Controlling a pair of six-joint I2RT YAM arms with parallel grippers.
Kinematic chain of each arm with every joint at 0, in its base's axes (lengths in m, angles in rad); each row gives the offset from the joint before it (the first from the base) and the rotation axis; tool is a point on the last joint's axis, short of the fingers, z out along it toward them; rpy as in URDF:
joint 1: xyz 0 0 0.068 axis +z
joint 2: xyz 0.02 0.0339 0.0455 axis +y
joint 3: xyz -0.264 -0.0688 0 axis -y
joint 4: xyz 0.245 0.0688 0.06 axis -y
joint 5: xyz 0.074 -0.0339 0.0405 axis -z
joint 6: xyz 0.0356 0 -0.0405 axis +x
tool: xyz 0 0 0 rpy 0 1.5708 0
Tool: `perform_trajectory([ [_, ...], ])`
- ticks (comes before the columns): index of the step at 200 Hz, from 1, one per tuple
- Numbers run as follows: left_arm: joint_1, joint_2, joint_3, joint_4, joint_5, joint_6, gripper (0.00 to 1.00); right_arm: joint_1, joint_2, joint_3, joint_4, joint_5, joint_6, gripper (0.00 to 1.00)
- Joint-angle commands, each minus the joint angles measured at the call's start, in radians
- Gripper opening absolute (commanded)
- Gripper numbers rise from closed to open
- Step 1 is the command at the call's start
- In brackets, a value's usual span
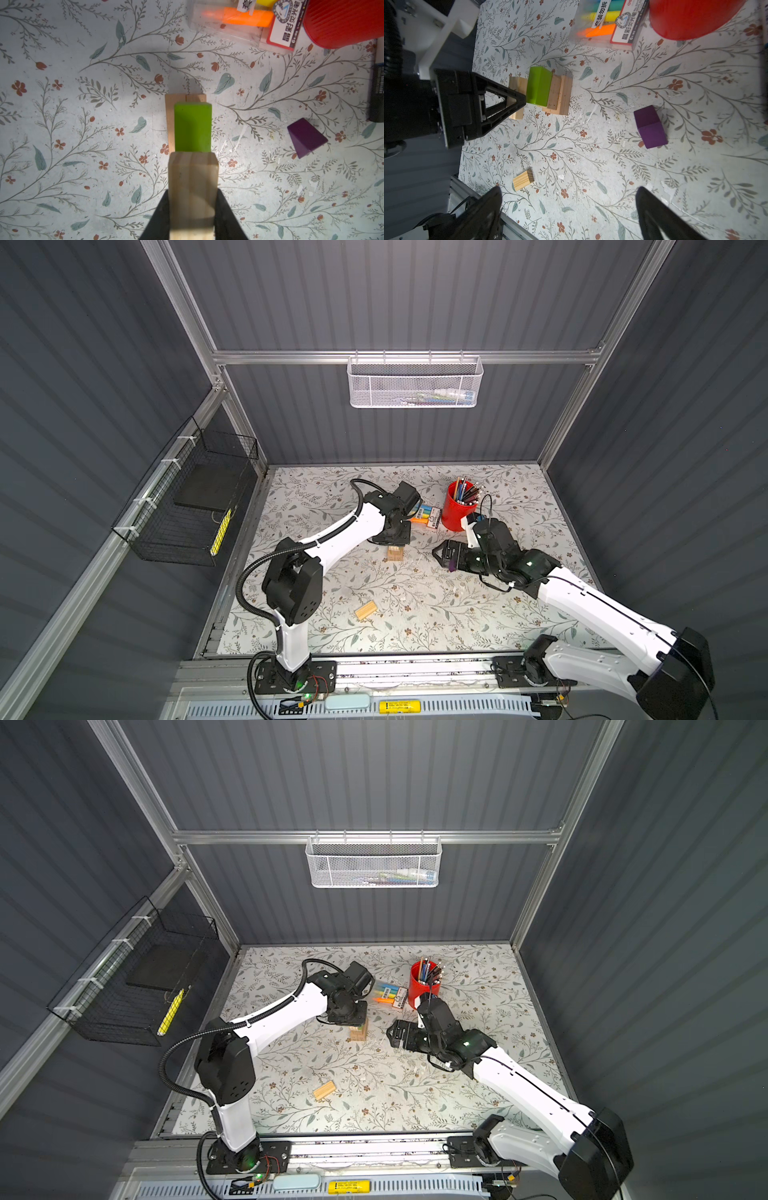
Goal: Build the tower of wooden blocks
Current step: 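Carry the wooden block with the left gripper over the stack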
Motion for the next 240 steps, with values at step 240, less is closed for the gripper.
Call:
perform_trajectory([
  [240, -0.001, 0.135, 0.109, -0.036, -0.054, 0.036, 0.36, -0.024, 0.004, -0.020, 0.045, -0.038, 0.032, 0.99],
])
